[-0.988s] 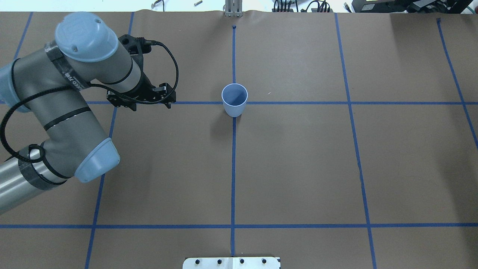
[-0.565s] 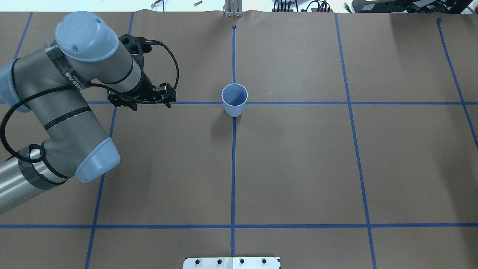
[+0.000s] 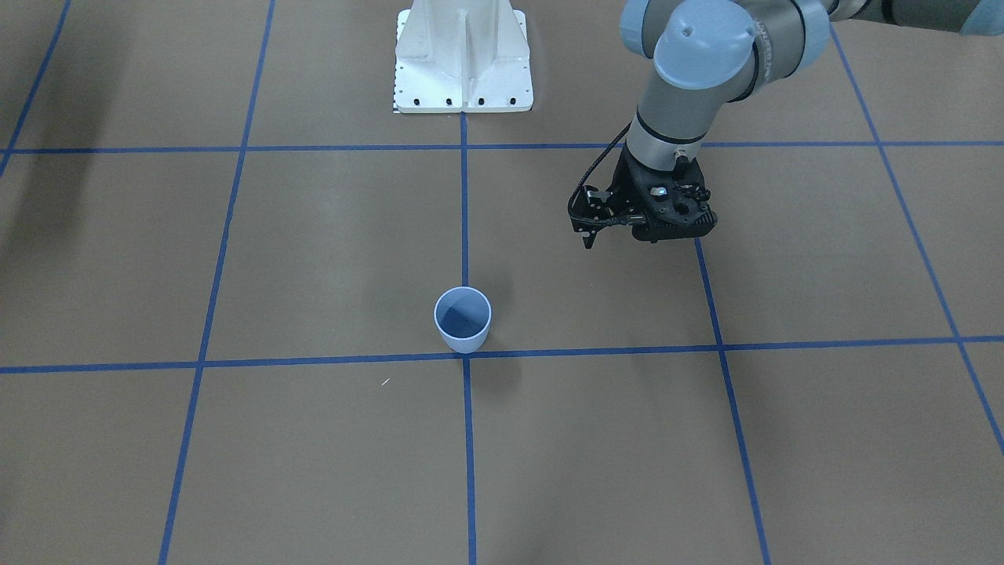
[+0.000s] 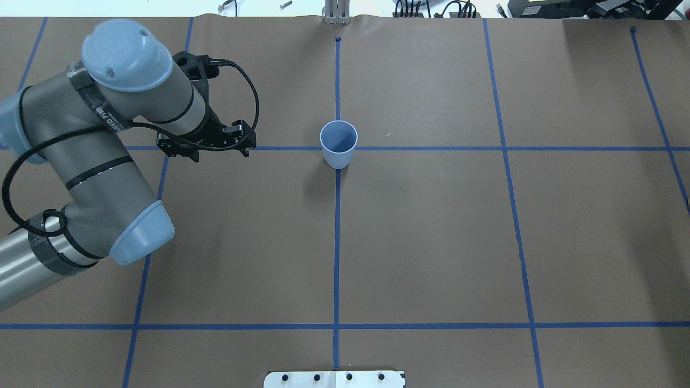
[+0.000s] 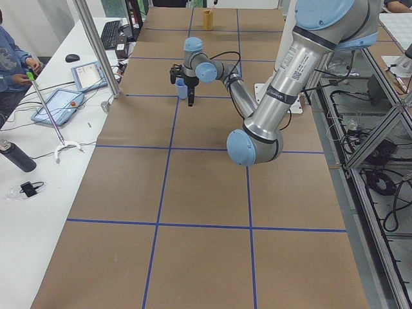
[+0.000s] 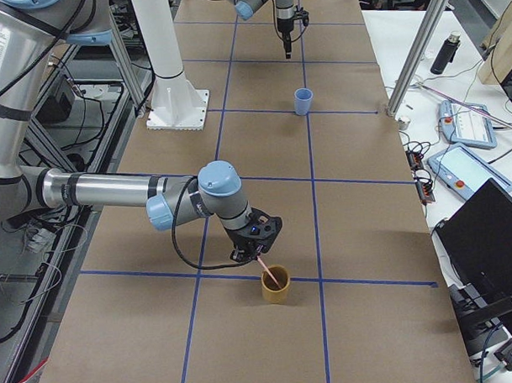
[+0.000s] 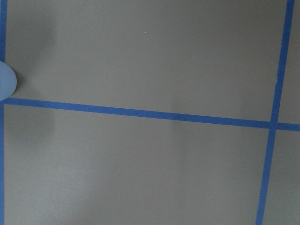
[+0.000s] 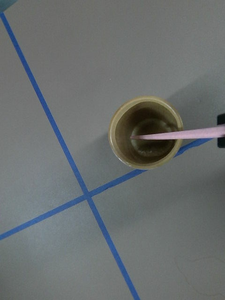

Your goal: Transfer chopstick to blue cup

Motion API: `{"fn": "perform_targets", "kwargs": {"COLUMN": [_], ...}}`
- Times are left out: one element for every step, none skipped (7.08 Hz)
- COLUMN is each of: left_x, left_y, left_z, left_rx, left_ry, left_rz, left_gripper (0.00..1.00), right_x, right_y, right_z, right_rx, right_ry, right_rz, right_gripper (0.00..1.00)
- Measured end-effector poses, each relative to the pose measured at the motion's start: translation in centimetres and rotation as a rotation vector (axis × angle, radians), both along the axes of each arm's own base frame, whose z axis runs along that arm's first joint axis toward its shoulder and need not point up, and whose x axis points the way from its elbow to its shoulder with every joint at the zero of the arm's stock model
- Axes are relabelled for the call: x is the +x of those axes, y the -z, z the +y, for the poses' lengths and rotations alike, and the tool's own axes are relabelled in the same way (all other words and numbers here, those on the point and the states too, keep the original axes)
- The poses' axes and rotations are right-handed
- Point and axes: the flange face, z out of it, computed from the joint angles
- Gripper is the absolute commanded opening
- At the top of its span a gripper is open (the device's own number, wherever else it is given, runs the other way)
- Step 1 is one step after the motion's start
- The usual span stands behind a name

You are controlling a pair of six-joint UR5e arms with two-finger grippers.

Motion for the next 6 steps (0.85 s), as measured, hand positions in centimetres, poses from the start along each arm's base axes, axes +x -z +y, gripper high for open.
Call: {"fn": "perform_targets", "kwargs": {"left_x": [0.1,0.3,0.4,0.4,0.4,0.4], "left_y": [-0.2,-0.4,-0.6,-0.7,-0.7,-0.8], "left_z": [0.0,-0.1,-0.2,-0.2,-0.2,-0.2], "left_rx": [-0.003,-0.003,-0.001,0.000,0.000,0.000], "left_ry": [-0.001,-0.002,-0.001,-0.001,-0.001,-0.001], "left_rz": [-0.003,-0.004,-0.001,0.001,0.002,0.002], "left_gripper": [0.98,0.98,0.98,0.98,0.98,0.98], "right_x": [0.4,0.7,1.1,1.5,2.1,3.1], "right_y": [0.7,1.3,2.0,3.2,4.5,5.3], "right_z": [0.2,0.6,1.4,2.2,2.8,3.1], "right_rx": [-0.003,-0.005,-0.005,-0.008,-0.014,-0.012], "right_ry": [-0.010,-0.019,-0.028,-0.037,-0.043,-0.042], "right_rz": [0.001,0.001,0.001,0.001,0.005,0.015], "right_gripper": [0.02,0.01,0.01,0.01,0.01,0.01]}}
